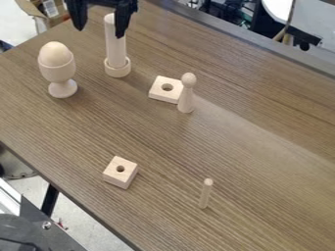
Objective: Put the big cylinder outside of the ring
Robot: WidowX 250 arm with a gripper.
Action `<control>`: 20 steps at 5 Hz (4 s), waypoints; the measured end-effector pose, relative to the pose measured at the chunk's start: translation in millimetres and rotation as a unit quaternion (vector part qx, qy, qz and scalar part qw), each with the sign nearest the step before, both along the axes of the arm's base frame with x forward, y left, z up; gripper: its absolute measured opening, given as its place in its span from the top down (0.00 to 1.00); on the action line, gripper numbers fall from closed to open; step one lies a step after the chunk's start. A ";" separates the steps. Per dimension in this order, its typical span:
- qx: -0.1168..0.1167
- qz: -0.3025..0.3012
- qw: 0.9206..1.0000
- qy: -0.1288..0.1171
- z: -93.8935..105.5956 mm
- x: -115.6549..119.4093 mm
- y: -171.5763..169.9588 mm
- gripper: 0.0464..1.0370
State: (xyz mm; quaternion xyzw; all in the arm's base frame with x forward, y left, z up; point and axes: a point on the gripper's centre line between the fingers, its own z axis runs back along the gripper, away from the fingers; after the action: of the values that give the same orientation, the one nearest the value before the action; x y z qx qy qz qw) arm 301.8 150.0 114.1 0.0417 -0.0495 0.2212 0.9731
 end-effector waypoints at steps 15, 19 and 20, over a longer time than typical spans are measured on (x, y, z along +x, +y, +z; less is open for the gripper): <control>-0.004 -0.020 1.000 0.003 12.1 58.0 -4.2 0.48; -0.002 -0.037 0.999 0.005 -3.4 67.0 -20.2 0.48; -0.008 -0.038 0.999 0.010 -11.8 65.1 -22.1 0.48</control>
State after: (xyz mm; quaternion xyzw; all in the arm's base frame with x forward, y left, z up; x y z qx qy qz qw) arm 366.9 127.9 102.3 0.0346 -0.0392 0.1845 0.9814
